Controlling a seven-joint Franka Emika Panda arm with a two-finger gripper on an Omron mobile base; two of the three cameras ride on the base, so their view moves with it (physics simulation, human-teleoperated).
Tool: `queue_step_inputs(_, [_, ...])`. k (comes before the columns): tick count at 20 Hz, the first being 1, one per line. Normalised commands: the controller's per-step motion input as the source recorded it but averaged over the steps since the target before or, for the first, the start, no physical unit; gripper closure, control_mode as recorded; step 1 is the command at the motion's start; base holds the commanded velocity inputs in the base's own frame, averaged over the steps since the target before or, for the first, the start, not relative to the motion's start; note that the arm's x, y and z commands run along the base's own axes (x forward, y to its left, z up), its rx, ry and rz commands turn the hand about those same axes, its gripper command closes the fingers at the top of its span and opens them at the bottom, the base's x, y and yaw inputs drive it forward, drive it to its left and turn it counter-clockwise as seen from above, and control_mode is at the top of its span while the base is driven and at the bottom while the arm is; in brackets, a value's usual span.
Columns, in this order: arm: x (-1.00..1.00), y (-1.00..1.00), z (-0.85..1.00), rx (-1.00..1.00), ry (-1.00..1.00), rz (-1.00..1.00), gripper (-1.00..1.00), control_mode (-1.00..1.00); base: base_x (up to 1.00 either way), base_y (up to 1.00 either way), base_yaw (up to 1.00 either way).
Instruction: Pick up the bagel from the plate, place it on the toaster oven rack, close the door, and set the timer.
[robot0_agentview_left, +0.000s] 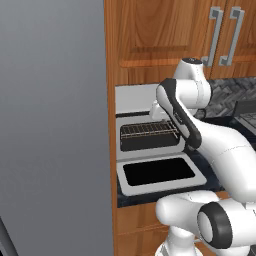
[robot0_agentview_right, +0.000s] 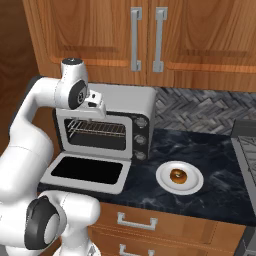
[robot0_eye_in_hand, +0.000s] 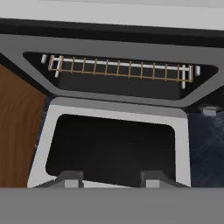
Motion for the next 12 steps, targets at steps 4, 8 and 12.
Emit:
queue_step_inputs(4, [0.0, 0.0, 0.0, 0.0, 0.0, 0.0, -1.0, -1.0, 0.0, 0.0, 0.0])
queue_step_inputs(8, [-0.12, 0.0, 0.0, 0.01, 0.0, 0.0, -1.0, -1.0, 0.0, 0.0, 0.0])
queue_step_inputs(12, [-0.44, 0.0, -0.02, 0.1, -0.01, -0.02, -1.0, -1.0, 0.0, 0.0, 0.0])
